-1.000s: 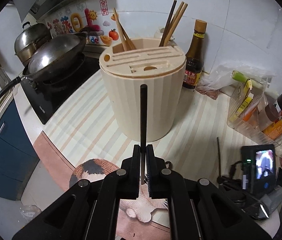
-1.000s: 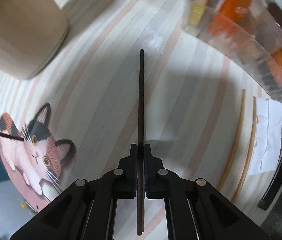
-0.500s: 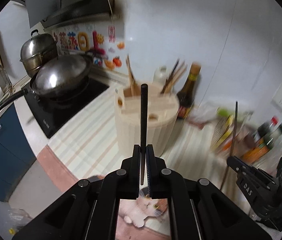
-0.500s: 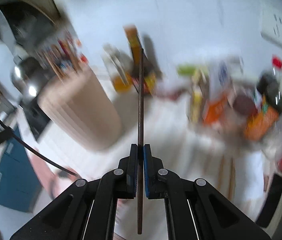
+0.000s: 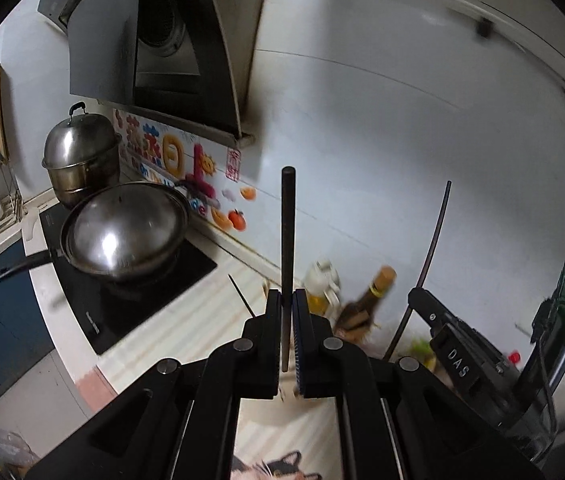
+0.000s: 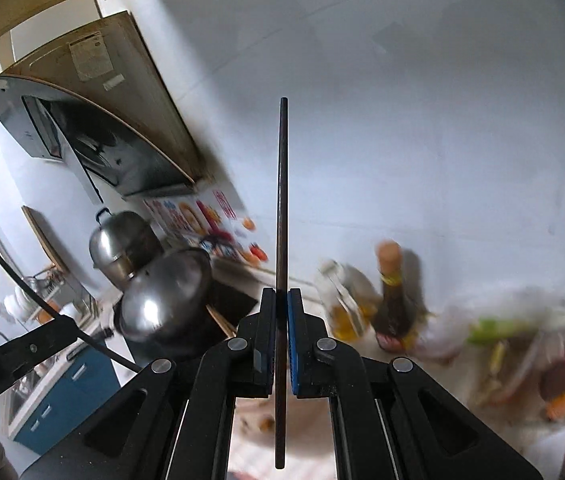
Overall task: Organize utensils
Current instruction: 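Carry both dark chopsticks to the cream holder and lower them into its slots, then open both tools to release the dark chopsticks into the holder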
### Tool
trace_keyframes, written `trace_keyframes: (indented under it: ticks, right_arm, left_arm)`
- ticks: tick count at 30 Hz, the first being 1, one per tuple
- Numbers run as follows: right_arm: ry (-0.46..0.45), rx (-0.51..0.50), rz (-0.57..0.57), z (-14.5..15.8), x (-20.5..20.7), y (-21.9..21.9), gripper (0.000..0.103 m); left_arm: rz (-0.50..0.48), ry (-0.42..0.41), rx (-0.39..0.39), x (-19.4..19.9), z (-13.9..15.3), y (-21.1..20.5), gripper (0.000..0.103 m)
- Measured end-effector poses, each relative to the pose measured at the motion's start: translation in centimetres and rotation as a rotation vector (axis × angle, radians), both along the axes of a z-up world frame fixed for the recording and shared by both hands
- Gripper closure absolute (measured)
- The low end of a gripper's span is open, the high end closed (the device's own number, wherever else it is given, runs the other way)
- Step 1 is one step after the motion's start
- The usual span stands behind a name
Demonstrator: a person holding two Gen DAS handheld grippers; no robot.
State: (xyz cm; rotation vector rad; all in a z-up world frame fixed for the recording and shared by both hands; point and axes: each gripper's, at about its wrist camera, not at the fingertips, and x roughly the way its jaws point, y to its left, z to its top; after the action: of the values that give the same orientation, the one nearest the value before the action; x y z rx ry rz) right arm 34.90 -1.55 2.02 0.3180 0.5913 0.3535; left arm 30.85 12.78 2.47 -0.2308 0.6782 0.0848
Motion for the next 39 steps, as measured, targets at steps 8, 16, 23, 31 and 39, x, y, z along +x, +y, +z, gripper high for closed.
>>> trace_keyframes:
  ticks: [8,16,23,31,39]
  right_arm:
    - [-0.042,-0.022,0.026,-0.3,4.4,4.7,0.098]
    - [-0.026,-0.009,0.031,-3.6,6.9,6.8,0.098]
    - [0.001,0.006,0.047,-5.5,7.1,7.8,0.098]
    - [-0.026,0.008,0.029,-5.7,6.6,7.6,0.098]
    - [-0.05,-0.024,0.048,-6.1,6.2,8.6,0.098]
  left_arm:
    - [0.017,0.05,-0.05,4.9,-1.4,3.1,0.1]
    - [-0.019,0.118,-0.06,7.4,-3.6,3.4,0.1]
    - [-0.044,0.163,-0.072,8.6,-5.2,3.3,0.1]
    - [-0.044,0.187,-0.08,8.5,-6.2,3.8,0.1]
    - [-0.049,0.22,-0.083,8.4,-7.0,3.9,0.1]
